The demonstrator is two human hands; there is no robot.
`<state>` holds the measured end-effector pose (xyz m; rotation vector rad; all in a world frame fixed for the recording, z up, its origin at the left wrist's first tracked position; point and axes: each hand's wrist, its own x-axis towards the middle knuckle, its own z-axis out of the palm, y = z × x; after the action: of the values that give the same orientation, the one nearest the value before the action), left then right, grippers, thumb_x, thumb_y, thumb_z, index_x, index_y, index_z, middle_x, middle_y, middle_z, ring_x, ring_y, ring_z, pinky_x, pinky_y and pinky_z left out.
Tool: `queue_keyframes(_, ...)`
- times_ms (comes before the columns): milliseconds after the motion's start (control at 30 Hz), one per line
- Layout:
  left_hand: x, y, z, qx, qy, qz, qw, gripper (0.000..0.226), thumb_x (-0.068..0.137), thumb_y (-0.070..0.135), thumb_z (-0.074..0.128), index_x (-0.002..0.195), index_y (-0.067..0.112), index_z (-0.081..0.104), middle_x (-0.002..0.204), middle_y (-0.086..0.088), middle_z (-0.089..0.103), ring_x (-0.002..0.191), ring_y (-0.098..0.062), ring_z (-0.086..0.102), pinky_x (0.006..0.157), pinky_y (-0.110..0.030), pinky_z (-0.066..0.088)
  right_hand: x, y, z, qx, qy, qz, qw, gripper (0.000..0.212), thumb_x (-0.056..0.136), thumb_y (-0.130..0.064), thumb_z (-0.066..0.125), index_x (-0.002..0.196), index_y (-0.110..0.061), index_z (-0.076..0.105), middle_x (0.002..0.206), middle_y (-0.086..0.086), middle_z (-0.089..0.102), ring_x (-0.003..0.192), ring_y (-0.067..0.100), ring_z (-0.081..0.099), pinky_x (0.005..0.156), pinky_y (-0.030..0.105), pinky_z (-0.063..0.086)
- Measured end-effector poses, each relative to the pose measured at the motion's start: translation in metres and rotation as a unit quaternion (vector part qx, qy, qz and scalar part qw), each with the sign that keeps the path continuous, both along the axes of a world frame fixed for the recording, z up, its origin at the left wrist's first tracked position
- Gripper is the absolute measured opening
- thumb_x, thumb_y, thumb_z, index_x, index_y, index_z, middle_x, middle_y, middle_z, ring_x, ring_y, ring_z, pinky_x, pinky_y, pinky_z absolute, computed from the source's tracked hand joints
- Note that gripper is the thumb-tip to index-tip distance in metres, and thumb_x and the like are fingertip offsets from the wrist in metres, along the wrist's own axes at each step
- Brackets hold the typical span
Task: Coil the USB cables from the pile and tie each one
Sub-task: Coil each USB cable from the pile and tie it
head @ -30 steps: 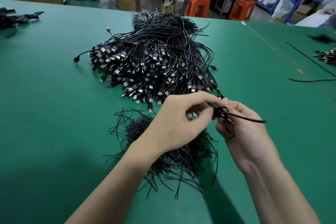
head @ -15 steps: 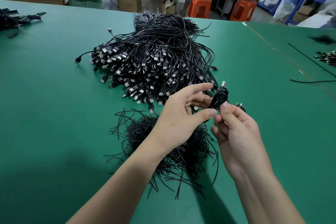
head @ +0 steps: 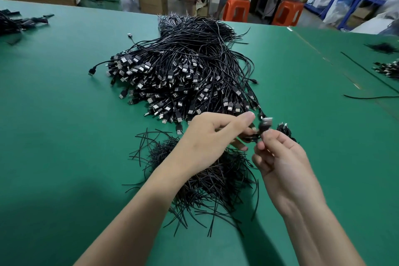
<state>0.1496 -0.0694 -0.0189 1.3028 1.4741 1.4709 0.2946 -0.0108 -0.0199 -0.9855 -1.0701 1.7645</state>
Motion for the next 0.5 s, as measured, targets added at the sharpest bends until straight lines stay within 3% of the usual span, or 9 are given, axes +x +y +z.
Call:
queue_keyframes(67, 0.0, 0.001, 0.0, -0.039, -0.049, -0.007, 0.998, 0.041, 0.098, 0.049, 0.064, 0.081, 0.015, 0.079, 0.08, 0.001, 0.079, 0.068, -0.008, 0.075, 0.055, -0.007, 0.042, 0.0, -0.002, -0.001, 0.037, -0.022, 0.002, 0.999, 0.022, 0.1, -0.02, 0.06, 0.078, -0.017, 0.063, 0.059, -0.006, 0.054, 0.047, 0.002, 0.043, 0.048, 0.013, 0.041)
queue_keyframes(133, 0.001, 0.001, -0.001, -0.07, -0.088, -0.024, 0.993, 0.029, 0.088, 0.051, 0.072, 0.081, 0.023, 0.075, 0.086, -0.004, 0.08, 0.08, -0.012, 0.078, 0.056, -0.012, 0.044, 0.0, -0.003, -0.001, 0.072, -0.039, -0.009, 0.997, 0.02, 0.1, -0.021, 0.061, 0.081, -0.015, 0.063, 0.059, -0.007, 0.054, 0.048, 0.002, 0.042, 0.049, 0.014, 0.04)
queue_keyframes(200, 0.001, 0.0, -0.002, -0.074, -0.145, -0.045, 0.986, 0.016, 0.088, 0.033, 0.081, 0.098, 0.025, 0.072, 0.095, -0.002, 0.081, 0.087, -0.01, 0.076, 0.065, -0.014, 0.05, -0.001, -0.002, -0.001, 0.1, -0.049, -0.028, 0.993, 0.021, 0.101, -0.02, 0.062, 0.08, -0.016, 0.062, 0.059, -0.009, 0.053, 0.05, 0.003, 0.042, 0.052, 0.017, 0.04)
queue_keyframes(300, 0.005, 0.003, -0.002, -0.076, -0.213, -0.054, 0.973, 0.042, 0.087, 0.005, 0.081, 0.122, 0.019, 0.062, 0.108, -0.002, 0.08, 0.097, -0.014, 0.076, 0.08, -0.016, 0.055, 0.0, -0.001, -0.003, 0.122, -0.054, -0.054, 0.99, 0.024, 0.1, -0.021, 0.064, 0.076, -0.02, 0.062, 0.062, -0.007, 0.054, 0.06, 0.013, 0.046, 0.061, 0.028, 0.041)
queue_keyframes(500, 0.017, 0.005, -0.006, -0.056, -0.226, -0.045, 0.972, 0.046, 0.089, -0.007, 0.075, 0.127, 0.015, 0.062, 0.116, -0.006, 0.077, 0.098, -0.013, 0.074, 0.084, -0.02, 0.057, 0.002, -0.004, -0.009, 0.178, -0.071, -0.128, 0.973, 0.023, 0.1, -0.022, 0.065, 0.077, -0.024, 0.066, 0.062, -0.01, 0.059, 0.058, 0.005, 0.048, 0.053, 0.016, 0.042)
